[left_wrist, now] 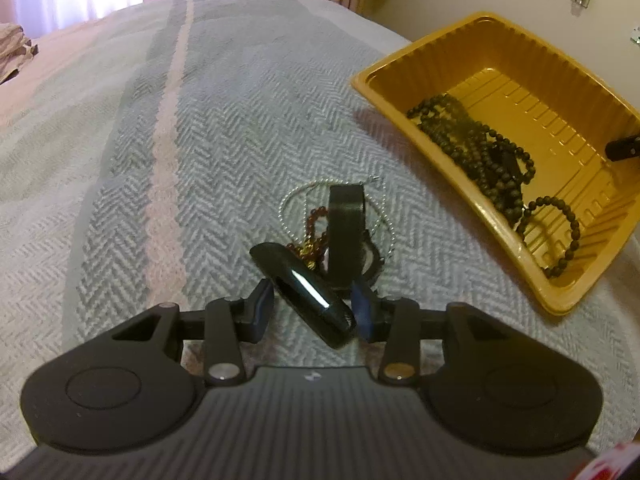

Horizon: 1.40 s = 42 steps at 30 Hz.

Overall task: Organize jewelry
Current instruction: 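Grasp the black cylindrical case with the left gripper and lift it, then carry the black cylindrical case into the tray and open the left gripper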

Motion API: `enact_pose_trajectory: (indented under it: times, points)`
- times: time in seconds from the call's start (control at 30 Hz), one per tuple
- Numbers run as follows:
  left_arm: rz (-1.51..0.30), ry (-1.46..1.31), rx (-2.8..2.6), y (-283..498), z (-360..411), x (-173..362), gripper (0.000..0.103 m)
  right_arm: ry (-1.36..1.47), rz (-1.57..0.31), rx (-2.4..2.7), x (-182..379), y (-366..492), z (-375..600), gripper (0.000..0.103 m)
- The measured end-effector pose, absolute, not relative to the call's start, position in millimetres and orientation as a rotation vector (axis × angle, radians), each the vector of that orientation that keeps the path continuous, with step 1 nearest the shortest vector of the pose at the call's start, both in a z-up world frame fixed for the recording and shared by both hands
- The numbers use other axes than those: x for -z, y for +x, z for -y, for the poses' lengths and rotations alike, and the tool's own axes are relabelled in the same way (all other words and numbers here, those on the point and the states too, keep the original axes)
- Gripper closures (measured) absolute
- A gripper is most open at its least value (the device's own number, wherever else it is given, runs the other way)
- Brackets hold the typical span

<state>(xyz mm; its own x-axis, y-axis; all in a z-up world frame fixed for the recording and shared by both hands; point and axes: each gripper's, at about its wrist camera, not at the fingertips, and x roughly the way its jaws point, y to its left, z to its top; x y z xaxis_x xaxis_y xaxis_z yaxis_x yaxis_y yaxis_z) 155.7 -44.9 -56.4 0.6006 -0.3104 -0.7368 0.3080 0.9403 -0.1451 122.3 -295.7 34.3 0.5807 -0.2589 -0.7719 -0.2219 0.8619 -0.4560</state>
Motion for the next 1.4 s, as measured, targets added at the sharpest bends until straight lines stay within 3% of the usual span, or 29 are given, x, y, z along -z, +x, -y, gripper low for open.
enact_pose_trajectory:
  times: [0.1,0.2,0.47,0.93,1.4]
  points:
    - [-0.856,-0.002,0.351,153.3,42.1,55.2,0.075,-0.553,-0.965,0.023,-34.2,122.2,295.3,0.100]
    - [-0.852,0.026,0.330,150.3,39.5,52.9,0.079,-0.553,-0.965,0.023,-34.2,122.3,295.4,0.100]
    - [-0.864,0.032,0.296,154.6,37.8,65.2,0.081,-0.554,-0.965,0.023,-34.2,122.7,295.5,0.100]
    - [-0.810,0.003,0.343,149.2,27.3,28.8,0.082,-0.554,-0.963,0.025,-34.6,122.3,294.8,0.100]
    - [-0.772,-0.061,0.638,146.5,114.1,-2.9,0.082,-0.553,-0.963,0.025,-35.1,122.8,294.2,0.100]
